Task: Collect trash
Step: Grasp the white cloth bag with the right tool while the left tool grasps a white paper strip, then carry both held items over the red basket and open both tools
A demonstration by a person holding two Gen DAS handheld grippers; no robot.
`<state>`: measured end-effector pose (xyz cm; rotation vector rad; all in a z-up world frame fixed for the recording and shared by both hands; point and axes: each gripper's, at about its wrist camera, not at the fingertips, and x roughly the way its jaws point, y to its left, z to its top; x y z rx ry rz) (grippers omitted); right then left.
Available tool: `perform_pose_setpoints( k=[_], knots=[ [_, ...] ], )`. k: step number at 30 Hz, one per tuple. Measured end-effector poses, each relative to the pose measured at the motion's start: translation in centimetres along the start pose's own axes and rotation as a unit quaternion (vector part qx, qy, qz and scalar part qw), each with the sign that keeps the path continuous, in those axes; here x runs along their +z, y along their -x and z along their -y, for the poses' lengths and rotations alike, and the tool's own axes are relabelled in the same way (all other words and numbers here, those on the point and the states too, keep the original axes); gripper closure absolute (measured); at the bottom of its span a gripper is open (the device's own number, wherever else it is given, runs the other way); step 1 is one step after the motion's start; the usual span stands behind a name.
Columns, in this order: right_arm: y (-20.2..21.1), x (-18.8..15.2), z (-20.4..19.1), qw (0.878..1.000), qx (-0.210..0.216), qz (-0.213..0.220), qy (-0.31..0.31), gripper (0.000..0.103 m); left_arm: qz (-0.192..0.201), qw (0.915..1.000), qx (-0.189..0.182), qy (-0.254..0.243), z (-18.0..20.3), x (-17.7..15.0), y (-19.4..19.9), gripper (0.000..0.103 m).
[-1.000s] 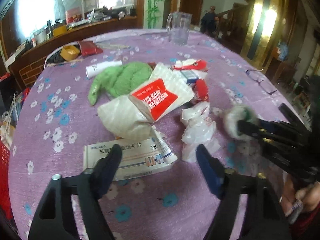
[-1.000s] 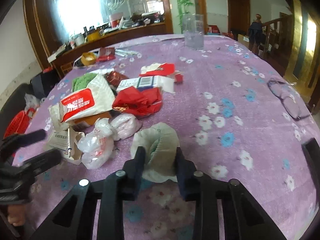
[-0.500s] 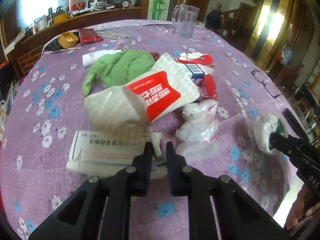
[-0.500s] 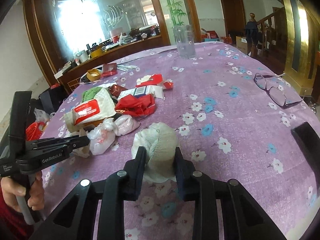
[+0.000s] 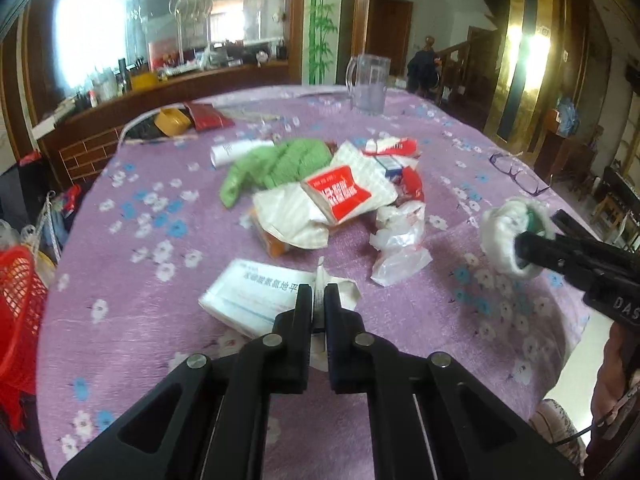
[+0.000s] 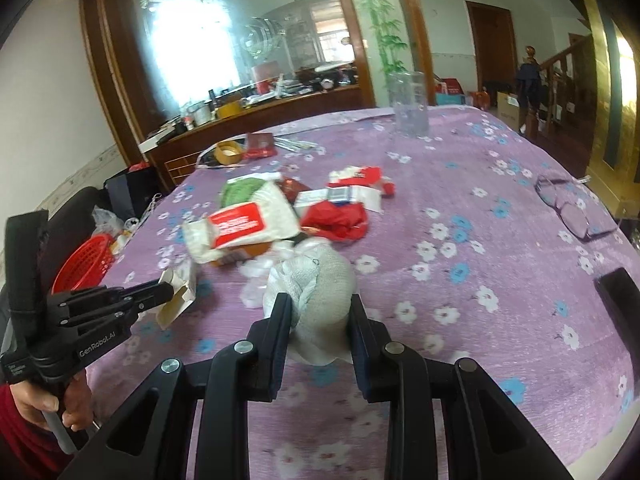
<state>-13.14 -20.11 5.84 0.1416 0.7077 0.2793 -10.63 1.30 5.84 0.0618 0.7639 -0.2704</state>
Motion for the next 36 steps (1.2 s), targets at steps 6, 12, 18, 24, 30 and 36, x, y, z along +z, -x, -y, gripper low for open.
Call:
perform_pose_setpoints(
  k=[6,12,18,24,30,36],
  knots=[
    [0.1,0.4,-2.7,1.000,0.014,-0.001,0.021,0.073,0.031,0.9995,0.001,0.011,-1.7,0.5,2.8,0.097],
    [0.0,1.5,-5.6,0.998,0.046,-0.003,0.041,0.073,0.054,0.9979,0.003,0.036,-4.2,1.0,5.5,0.097],
    [-1.3,2.9,-9.1,0.995,0.084,-0.015,0.058,0.073,0.074,0.9949,0.015,0.067,-7.7,1.7,7.8,0.097],
    [-3.7,4.4,-13.1,0.988,0.129,-0.042,0.071,0.073,0.094,0.9900,0.050,0.093,-12.2,1.6,10.8,0.097],
    [-6.0,6.3,-18.6,0.978,0.177,-0.065,0.091,0.073,0.107,0.9816,0.093,0.127,-17.9,0.9,13.3,0.097],
    [-9.1,7.5,-25.8,0.964,0.217,-0.094,0.117,0.072,0.102,0.9714,0.135,0.167,-24.5,-0.9,14.3,0.097]
  ],
)
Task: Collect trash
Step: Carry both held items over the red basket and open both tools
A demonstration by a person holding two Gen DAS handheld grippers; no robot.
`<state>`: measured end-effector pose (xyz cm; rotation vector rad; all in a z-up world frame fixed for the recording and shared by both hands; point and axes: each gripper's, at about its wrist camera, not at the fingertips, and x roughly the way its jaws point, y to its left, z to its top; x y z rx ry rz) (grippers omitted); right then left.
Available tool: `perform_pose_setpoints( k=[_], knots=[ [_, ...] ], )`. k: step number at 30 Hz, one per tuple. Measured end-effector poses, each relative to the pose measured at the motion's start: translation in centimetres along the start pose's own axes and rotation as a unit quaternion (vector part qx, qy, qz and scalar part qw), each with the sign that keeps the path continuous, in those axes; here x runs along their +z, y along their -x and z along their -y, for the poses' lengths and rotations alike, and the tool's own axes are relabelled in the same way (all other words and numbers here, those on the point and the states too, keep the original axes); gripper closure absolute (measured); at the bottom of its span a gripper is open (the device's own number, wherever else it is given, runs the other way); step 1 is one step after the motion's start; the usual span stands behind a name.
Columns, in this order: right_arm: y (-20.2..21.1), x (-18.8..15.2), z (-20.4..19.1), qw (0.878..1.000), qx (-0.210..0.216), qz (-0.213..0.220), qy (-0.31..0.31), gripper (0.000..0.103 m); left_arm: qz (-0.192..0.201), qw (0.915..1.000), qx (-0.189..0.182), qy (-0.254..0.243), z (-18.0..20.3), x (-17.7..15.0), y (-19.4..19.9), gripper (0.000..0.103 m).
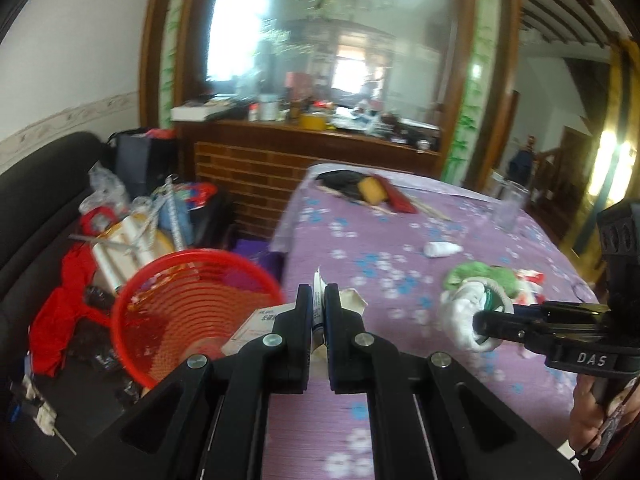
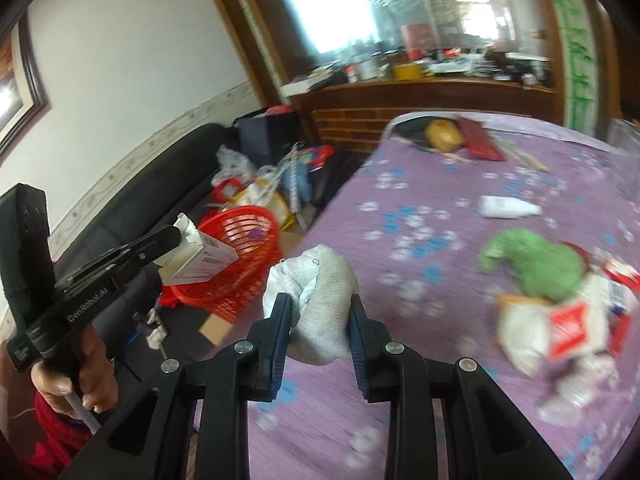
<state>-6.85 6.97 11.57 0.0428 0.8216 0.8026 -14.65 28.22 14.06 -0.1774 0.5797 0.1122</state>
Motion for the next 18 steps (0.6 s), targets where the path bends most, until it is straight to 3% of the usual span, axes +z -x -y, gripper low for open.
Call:
perform_pose_setpoints(
  k=[7,13,17,18],
  knots=[
    [-7.3,3.4,-5.6,0.998,0.049,-0.035,0.015,0.072,-0.014,0.9987,0.034,0.036,-6.2,-0.1,-1.8,0.097],
    [-13.1,5.3,-8.4,0.996,0.060,-0.056,0.019,0.072,-0.021,0.9974,0.039,0.056,-9.7,-0.5,-3.3,0.097],
    [-15.9,6.4,-9.6,0.995,0.071,-0.068,0.014,0.067,-0.025,0.9964,0.039,0.071,-11.0,-0.5,-4.2,0.095],
    [-16.4,6.7,-9.8,0.995,0.077,-0.070,0.010,0.062,-0.025,0.9961,0.040,0.075,-11.2,-0.5,-4.3,0.090]
  ],
)
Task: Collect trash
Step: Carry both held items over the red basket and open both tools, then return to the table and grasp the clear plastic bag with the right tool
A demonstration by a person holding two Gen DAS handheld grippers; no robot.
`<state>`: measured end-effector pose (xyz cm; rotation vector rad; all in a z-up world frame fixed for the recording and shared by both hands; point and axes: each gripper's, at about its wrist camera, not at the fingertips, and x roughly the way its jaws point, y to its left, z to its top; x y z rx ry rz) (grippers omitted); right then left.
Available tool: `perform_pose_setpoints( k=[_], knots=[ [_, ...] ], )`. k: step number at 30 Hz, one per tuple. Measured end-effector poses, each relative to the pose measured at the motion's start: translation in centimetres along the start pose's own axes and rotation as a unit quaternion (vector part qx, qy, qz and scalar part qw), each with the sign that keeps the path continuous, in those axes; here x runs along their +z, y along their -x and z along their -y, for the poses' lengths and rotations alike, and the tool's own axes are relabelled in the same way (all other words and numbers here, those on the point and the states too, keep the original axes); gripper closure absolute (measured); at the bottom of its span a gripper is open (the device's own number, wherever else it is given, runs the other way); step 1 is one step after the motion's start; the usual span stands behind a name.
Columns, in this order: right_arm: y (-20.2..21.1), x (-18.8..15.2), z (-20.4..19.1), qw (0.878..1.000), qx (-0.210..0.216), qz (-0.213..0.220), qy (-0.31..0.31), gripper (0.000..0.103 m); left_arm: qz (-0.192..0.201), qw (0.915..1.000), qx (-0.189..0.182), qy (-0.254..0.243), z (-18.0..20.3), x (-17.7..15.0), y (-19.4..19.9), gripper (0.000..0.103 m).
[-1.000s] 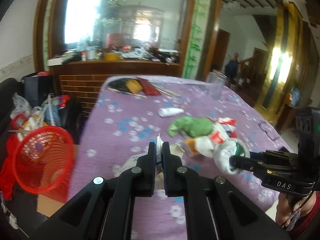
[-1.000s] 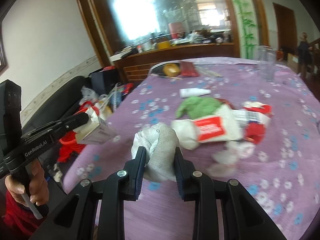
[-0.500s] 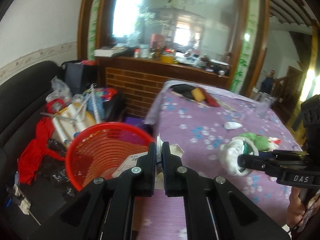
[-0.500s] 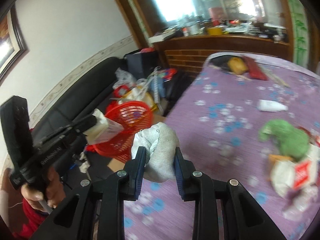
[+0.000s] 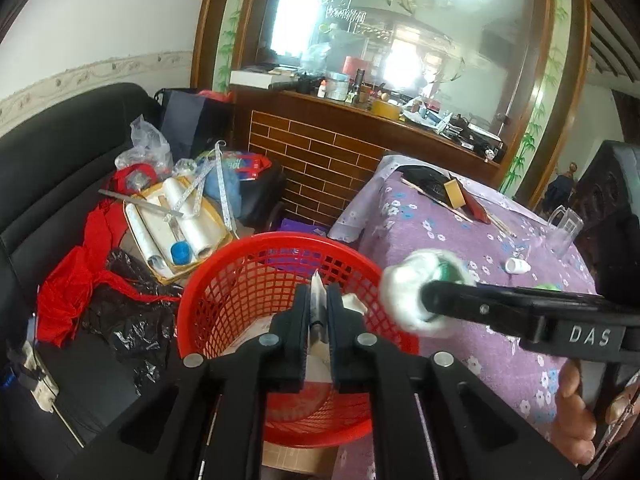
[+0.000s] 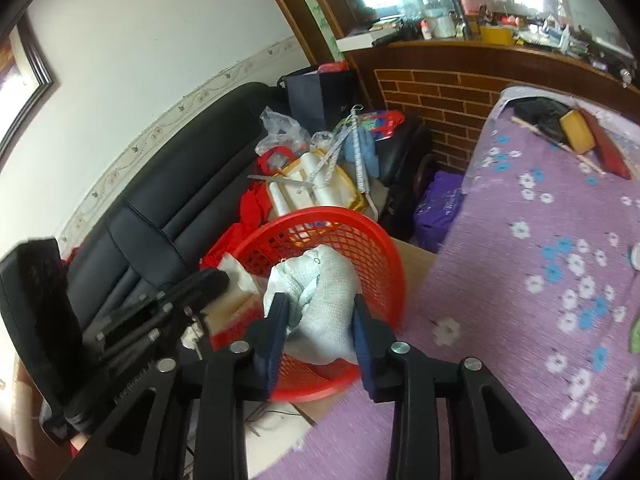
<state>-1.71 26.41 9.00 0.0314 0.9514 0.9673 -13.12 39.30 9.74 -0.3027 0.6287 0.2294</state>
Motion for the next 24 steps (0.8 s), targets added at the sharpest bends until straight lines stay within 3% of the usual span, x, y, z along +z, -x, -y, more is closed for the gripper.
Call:
perform_pose_setpoints(
  k=[3,4,8,12,15,24],
  knots=[
    [0.2,0.2,0.3,1.000,0.000,0.008,-0.005,0.060,0.010,0.9999,0.005,0.001,0.1,-0.2,0.3,0.057],
    [0.7,0.0,0.4,1.000,0.002,0.012,-0.002,0.059,0.015,0.9998,0.011,-0.003,0.3,-0.3,0.5,0.050],
    [3.1,-0.9,1.6,1.000,-0.010,0.024,-0.004,0.057,0.028,0.9991,0.019,-0.026,2.5,-0.9,1.4,0.049],
    [6.9,-3.4,3.0,0.998,-0.047,0.042,-0.001,0.047,0.044,0.9979,0.011,-0.046,6.2,-2.1,2.6,0.029],
    [10.0,-5.5,4.5,0.996,-0.062,0.055,-0.013,0.045,0.047,0.9962,-0.006,-0.073,9.7,-3.2,3.1,0.028],
    [19.8,-13.3,12.9,0.983,-0.108,0.096,-0.109,0.045,0.000,0.9879,-0.077,-0.134,19.8,-7.1,1.5,0.028]
  ],
)
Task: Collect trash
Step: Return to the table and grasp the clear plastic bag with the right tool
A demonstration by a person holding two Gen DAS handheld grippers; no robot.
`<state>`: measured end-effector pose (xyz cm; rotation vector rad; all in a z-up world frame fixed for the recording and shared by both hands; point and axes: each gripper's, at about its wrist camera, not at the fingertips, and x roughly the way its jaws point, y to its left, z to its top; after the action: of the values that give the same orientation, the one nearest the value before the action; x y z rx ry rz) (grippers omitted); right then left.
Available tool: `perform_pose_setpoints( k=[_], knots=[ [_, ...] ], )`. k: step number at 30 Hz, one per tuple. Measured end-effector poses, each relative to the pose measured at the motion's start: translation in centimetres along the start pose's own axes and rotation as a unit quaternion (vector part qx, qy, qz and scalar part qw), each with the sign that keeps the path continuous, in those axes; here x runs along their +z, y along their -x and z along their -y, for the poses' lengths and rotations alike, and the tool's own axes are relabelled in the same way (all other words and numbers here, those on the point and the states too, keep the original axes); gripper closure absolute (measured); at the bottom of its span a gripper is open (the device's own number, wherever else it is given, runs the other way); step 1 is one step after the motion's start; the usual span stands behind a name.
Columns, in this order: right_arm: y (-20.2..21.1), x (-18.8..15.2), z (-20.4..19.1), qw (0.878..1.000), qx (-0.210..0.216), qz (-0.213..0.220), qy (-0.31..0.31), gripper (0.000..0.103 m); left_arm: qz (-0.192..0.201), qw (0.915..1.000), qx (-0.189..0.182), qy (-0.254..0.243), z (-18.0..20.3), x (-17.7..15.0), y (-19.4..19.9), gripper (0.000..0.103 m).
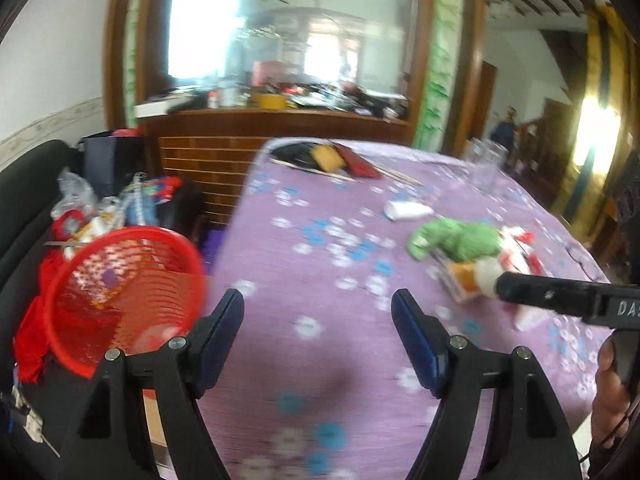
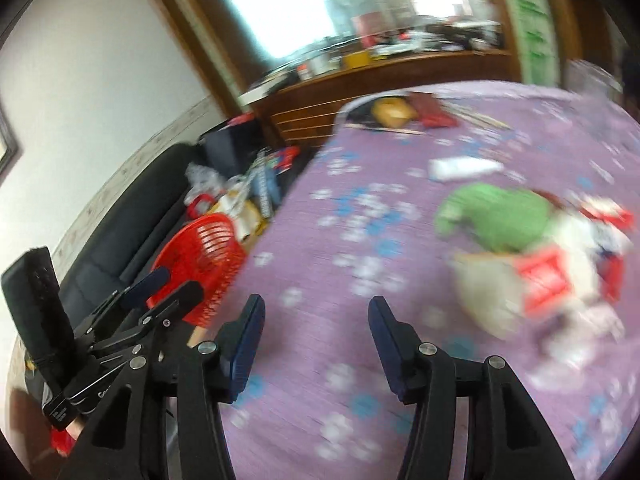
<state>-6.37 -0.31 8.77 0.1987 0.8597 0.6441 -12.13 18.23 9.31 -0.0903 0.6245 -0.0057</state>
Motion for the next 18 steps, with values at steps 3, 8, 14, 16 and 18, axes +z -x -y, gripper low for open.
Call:
perform_pose_setpoints(
  k=[3,8,14,16,18],
  knots=[
    [2.8,-1.5,4.1,0.999,-0.025,0.012,-0.033,0.045,-0.008,0.9996,-0.017,-0.021,3.0,-0.4,-0.6,0.028],
    [6.4,-3.6,9.5,0.994,-0.074,0.031,-0.081,0.044,-0.012,0.9976,-0.031,-0.061,7.8,-1.0,-1.3,0.028],
    [7.5,-4.2,14.4,0.983,-0.118,0.042,-0.135,0.039,-0.003,0.9944,-0.028,-0.102,11.6,0.0,-1.9,0.028],
    [6.9,-3.8,15.0,0.980,-0.132,0.035,-0.141,0.039,0.003,0.9939,-0.028,-0.106,12.3,0.4,-1.7,0.028],
    [5.9,-3.5,15.1,0.981,-0.134,0.028,-0.137,0.039,0.004,0.9940,-0.028,-0.106,12.6,0.8,-1.8,0.028]
  ],
)
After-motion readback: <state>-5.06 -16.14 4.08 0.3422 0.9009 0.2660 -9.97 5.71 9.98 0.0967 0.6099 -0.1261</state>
